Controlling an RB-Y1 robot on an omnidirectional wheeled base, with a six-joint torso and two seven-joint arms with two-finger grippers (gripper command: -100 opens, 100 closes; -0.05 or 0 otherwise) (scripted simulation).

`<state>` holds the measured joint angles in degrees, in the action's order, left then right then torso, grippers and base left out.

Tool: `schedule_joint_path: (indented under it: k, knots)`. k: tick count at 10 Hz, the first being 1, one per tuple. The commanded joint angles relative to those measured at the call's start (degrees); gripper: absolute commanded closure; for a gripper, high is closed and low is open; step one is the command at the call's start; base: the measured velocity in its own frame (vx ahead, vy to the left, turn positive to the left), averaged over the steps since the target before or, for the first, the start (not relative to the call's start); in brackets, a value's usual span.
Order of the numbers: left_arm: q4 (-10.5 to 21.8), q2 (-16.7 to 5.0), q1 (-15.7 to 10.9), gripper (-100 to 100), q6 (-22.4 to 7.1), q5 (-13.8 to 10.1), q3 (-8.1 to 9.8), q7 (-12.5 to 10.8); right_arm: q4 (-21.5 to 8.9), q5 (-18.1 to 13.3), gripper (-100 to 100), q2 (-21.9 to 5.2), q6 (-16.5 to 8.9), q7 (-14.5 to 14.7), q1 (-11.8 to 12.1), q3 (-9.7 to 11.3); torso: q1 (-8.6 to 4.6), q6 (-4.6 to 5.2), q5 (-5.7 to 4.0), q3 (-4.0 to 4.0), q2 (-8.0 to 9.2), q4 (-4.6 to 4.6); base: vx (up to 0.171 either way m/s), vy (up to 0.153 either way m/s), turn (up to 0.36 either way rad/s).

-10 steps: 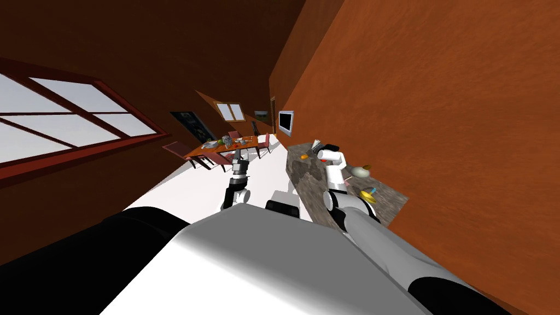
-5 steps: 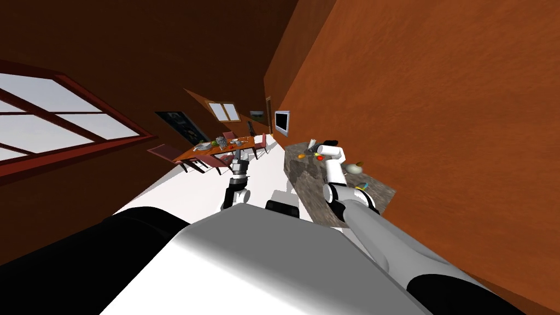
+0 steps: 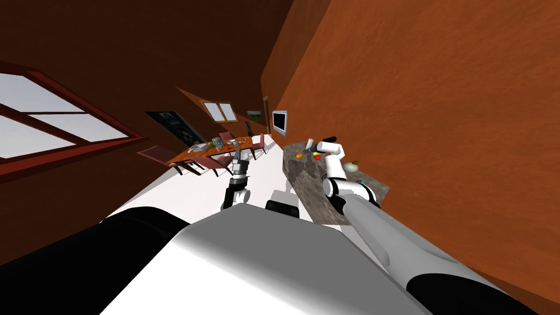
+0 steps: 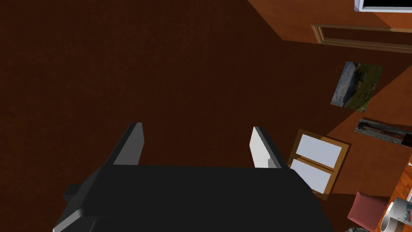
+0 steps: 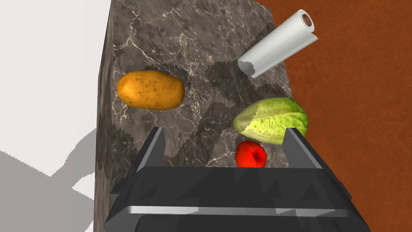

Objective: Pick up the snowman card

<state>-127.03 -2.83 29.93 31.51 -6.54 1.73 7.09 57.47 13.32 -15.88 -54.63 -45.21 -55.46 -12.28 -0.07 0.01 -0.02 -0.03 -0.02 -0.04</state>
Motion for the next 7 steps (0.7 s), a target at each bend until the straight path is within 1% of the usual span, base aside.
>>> schedule_joint_path:
  k: [1,2,3,4,5,6,7]
  knots:
    - [0.0,0.0,0.0,0,0.0,0.0,0.0,0.0,-2.86,0.58,-100,-0.2,-2.86,-1.63,-2.86,-0.52,0.0,0.0,0.0,0.0,0.0,0.0,0.003,-0.021,-0.181]
    - [0.0,0.0,0.01,0,0.0,0.0,0.01,0.0,-4.29,0.58,-100,-0.2,-3.05,-1.63,-3.6,-0.52,-0.06,0.05,-0.01,0.01,0.0,0.01,0.005,-0.017,-0.107]
    - [0.0,0.0,0.0,0,0.0,0.0,0.0,0.0,-5.24,0.58,-100,-0.2,-3.05,-1.63,-3.6,-0.52,-0.05,0.01,-0.01,0.0,0.0,0.0,0.004,-0.006,0.009]
    - [0.0,0.0,0.0,0,0.0,0.0,0.0,0.0,-7.25,1.13,-100,-0.35,-5.92,-3.12,-6.22,-1.01,-0.01,0.0,-0.01,0.0,0.0,0.0,0.007,-0.019,-0.169]
    - [0.0,0.0,0.01,0,0.0,0.0,0.01,0.0,-9.0,1.13,-100,-0.35,-6.04,-3.12,-6.63,-1.01,-0.06,0.05,-0.01,0.0,0.0,0.01,0.007,-0.017,-0.099]
    - [0.0,0.0,0.0,0,0.0,0.0,0.0,0.0,-9.54,1.13,-100,-0.35,-6.04,-3.12,-6.63,-1.01,-0.05,0.01,-0.02,0.0,0.0,0.0,0.003,-0.008,0.006]
    - [0.0,0.0,0.0,0,0.0,0.0,0.0,0.0,-11.33,1.68,-100,-0.47,-8.87,-4.48,-9.08,-1.48,-0.02,0.0,-0.01,0.0,0.01,0.0,0.009,-0.024,-0.145]
